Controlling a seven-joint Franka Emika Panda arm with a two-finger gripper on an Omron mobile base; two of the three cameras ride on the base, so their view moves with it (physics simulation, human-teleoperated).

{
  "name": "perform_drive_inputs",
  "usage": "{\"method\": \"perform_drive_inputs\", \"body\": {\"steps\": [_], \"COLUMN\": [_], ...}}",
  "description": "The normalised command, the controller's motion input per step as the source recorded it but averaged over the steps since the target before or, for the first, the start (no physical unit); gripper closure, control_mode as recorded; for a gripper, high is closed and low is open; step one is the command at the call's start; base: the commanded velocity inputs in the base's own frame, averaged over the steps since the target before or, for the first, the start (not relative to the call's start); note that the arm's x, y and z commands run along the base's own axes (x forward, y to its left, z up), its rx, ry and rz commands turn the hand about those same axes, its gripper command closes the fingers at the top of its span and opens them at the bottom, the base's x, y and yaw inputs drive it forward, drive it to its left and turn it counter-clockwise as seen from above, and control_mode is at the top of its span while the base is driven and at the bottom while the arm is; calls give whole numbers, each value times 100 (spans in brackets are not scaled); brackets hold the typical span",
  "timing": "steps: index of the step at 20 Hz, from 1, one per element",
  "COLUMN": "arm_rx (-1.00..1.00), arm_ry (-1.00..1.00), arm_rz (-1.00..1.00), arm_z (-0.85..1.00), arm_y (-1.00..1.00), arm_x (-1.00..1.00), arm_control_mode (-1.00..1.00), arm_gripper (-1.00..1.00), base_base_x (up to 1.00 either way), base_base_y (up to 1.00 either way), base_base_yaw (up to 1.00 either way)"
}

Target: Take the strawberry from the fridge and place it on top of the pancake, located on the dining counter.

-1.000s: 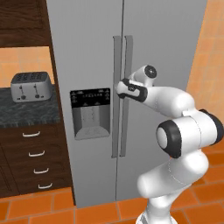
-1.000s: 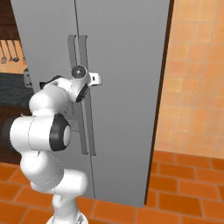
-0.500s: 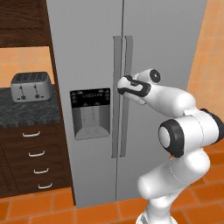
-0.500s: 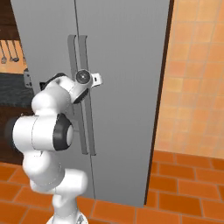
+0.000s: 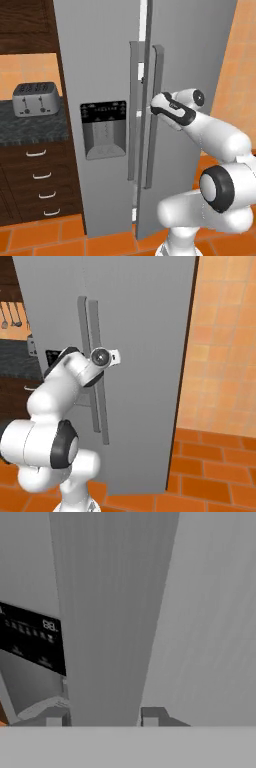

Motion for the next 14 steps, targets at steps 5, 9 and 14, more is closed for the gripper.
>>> {"method": "perform_drive_inputs", "body": {"steps": [5,9,14], "arm_rx": [7,3,-1], "arm_ry": [1,1,7], "arm_rz": [0,0,0], "arm_z": [0,0,-13], "arm_y": [-74,-71,-22], "arm_x": [-86,-61,-10], "arm_control_mode": [-100,-100,-100], "arm_gripper": [100,100,-100], "base_base_x": [0,0,0], "base_base_y": [0,0,0], "base_base_yaw": [0,0,0]}}
